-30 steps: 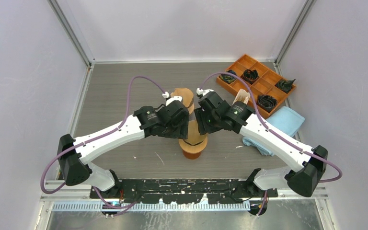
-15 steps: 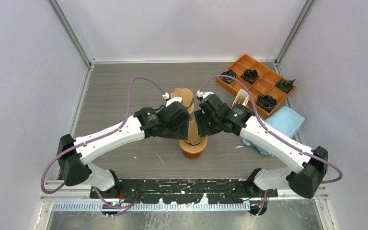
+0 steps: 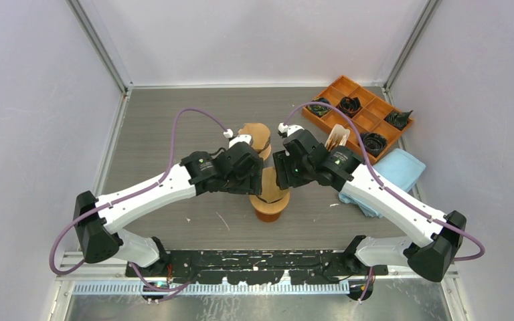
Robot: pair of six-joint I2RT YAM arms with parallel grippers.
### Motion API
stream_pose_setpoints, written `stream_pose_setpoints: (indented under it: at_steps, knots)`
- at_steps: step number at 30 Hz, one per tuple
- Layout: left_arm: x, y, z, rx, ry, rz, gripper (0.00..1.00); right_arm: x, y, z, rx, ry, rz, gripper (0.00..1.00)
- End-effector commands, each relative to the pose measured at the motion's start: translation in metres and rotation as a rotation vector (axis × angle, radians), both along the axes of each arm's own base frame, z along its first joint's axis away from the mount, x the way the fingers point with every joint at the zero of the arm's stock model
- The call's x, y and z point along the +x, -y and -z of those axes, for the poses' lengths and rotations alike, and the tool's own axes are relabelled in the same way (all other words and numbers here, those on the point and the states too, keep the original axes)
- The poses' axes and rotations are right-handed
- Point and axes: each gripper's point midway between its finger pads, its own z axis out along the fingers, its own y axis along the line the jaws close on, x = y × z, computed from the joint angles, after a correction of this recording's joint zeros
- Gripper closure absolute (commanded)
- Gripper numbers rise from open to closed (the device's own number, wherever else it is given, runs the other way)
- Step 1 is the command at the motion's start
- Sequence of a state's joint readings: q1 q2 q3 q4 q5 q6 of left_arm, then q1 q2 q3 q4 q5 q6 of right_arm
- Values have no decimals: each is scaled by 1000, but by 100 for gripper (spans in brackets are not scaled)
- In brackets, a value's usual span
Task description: Place the coffee filter in the dripper
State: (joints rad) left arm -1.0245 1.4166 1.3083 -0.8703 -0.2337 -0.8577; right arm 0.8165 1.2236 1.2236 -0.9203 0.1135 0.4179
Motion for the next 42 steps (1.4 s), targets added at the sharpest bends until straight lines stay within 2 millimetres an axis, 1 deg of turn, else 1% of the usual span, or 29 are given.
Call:
stream_pose_setpoints:
  at_steps: [1,5,10,13,15,16,20,23,24,27,29,32,35,37,42]
  knots:
    - [3,7,-25,-101,45,1,25,6,-9,-38,97,79,-8,41]
    - [3,11,-32,-134,56,11,22,7,-11,-42,108,84,-12,36]
    - [5,12,-47,-180,75,16,16,9,-10,-52,116,117,-13,29]
    - [10,7,-58,-223,91,6,14,17,-6,-66,123,160,6,26]
    - [17,-1,-69,-247,119,-9,13,23,-2,-76,131,191,22,24]
    - [19,-8,-79,-265,140,-18,10,25,1,-83,136,212,32,22]
    - [34,-35,-99,-291,205,-70,4,39,19,-108,154,315,94,11]
    - [43,-61,-109,-296,250,-122,1,52,47,-119,125,400,197,4]
    - [46,-70,-110,-292,261,-141,0,56,58,-122,114,425,231,1]
    - [54,-104,-113,-272,298,-216,1,62,86,-132,93,499,320,0]
    - [54,-125,-113,-247,319,-254,1,63,105,-141,79,557,385,0]
    - [50,-154,-118,-210,390,-311,1,59,131,-148,45,632,474,0]
    - [40,-183,-119,-152,458,-364,1,50,152,-154,42,702,546,0]
    - [33,-201,-122,-131,512,-407,1,40,166,-158,63,751,585,0]
    - [17,-237,-122,-99,628,-492,1,20,190,-164,129,840,659,0]
